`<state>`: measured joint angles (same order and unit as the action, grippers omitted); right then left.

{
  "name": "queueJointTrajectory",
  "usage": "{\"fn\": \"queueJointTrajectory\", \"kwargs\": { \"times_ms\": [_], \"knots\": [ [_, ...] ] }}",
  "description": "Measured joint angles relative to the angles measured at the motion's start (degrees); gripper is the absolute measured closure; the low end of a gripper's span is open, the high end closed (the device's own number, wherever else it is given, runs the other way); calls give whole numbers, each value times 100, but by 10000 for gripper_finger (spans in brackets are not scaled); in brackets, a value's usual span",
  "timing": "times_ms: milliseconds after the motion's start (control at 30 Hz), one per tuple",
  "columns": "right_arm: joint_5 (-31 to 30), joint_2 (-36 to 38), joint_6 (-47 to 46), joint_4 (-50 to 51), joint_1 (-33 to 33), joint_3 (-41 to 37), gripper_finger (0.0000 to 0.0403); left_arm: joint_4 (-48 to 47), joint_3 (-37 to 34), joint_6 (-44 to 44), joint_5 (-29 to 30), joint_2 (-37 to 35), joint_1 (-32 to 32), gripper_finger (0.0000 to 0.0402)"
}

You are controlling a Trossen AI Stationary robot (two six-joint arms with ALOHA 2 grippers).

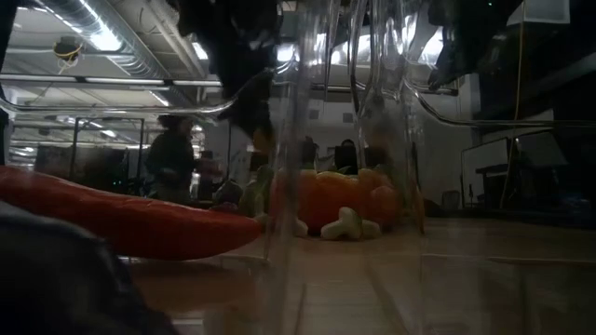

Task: Sort produce into baskets
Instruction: Put the left yellow lemon into the right transparent bin

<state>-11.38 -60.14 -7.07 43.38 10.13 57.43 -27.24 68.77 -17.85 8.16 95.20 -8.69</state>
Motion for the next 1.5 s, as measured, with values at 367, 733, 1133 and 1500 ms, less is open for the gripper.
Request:
{"fn": "queueJointTrajectory", "kwargs": {
  "times_ms": [367,733,1133,1500],
  "knots": [
    [2,0,0,0,0,0,210,1726,94,-382,-807,-63,1143,205],
    [4,0,-2,1,0,0,210,3273,95,-727,-389,152,2432,205],
    [7,0,-2,-1,0,2,210,4358,94,-833,-293,1182,3123,205],
    [9,0,-2,6,0,2,210,3883,94,-427,-237,1408,3197,205]
  ]
}}
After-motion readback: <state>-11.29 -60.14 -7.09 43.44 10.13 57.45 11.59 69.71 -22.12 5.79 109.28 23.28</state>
